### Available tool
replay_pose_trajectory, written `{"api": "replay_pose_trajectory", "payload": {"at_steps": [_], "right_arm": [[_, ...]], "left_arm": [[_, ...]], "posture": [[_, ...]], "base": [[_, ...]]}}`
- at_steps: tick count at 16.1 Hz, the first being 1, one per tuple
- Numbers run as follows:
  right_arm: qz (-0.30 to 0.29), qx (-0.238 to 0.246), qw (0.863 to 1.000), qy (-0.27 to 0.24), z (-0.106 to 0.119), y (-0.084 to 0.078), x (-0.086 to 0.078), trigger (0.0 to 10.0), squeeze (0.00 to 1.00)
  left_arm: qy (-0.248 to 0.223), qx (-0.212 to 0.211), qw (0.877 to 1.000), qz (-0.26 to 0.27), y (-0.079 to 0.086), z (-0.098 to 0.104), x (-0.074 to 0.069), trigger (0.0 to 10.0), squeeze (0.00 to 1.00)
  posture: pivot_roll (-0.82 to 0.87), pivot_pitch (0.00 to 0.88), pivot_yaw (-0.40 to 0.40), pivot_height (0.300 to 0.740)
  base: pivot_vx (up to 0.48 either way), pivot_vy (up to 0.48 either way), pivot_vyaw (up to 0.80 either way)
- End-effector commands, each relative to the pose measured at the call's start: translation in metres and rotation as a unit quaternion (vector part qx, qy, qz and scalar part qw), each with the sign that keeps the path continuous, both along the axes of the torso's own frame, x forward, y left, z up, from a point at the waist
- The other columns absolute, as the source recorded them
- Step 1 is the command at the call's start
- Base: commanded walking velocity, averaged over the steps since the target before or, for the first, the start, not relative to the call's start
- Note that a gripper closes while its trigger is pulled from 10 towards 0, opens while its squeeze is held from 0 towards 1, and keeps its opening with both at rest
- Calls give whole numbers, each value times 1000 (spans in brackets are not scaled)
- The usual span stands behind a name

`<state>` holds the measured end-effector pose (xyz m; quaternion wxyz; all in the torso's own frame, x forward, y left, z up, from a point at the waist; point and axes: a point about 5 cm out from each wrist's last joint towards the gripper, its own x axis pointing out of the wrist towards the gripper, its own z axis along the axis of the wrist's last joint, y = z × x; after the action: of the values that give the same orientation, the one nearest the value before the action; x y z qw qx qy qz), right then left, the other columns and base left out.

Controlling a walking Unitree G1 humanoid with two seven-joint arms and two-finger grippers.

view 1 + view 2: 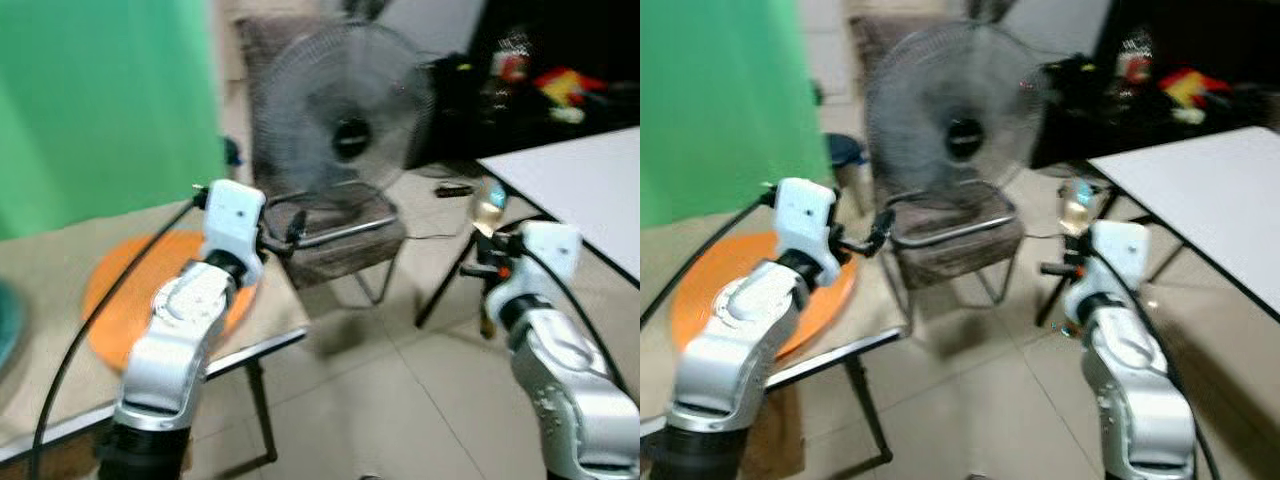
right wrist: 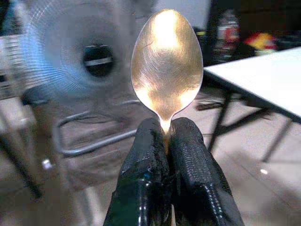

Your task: Setting the table

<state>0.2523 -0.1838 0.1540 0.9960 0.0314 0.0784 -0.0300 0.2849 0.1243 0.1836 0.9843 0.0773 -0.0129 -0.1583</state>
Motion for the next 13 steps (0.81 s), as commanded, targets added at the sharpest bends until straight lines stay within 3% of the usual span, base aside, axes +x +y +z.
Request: {"api": "replay_pose_trajectory", "payload": {"at_steps": [1, 8, 10, 13], "right_arm": [[3, 14, 1000, 2, 2, 2, 1, 10000, 0], [8, 16, 1000, -2, 8, 5, 3, 10000, 0], [23, -38, 999, 4, 5, 9, 4, 10000, 0], [2, -41, 999, -1, 5, 5, 7, 10000, 0]], "left_arm": [[-13, 21, 999, 22, 9, 1, 2, 10000, 0], [-20, 24, 999, 20, 8, 1, 4, 10000, 0], [-22, 22, 999, 19, 9, 1, 5, 10000, 0], [-19, 14, 1000, 14, 9, 1, 4, 10000, 0]], "posture": [[76, 0, -58, 740], [71, 0, -54, 740], [72, 0, -54, 740], [76, 0, -57, 740]], "base": [[0, 0, -788], [0, 0, -787], [0, 0, -747], [166, 0, -646]]}}
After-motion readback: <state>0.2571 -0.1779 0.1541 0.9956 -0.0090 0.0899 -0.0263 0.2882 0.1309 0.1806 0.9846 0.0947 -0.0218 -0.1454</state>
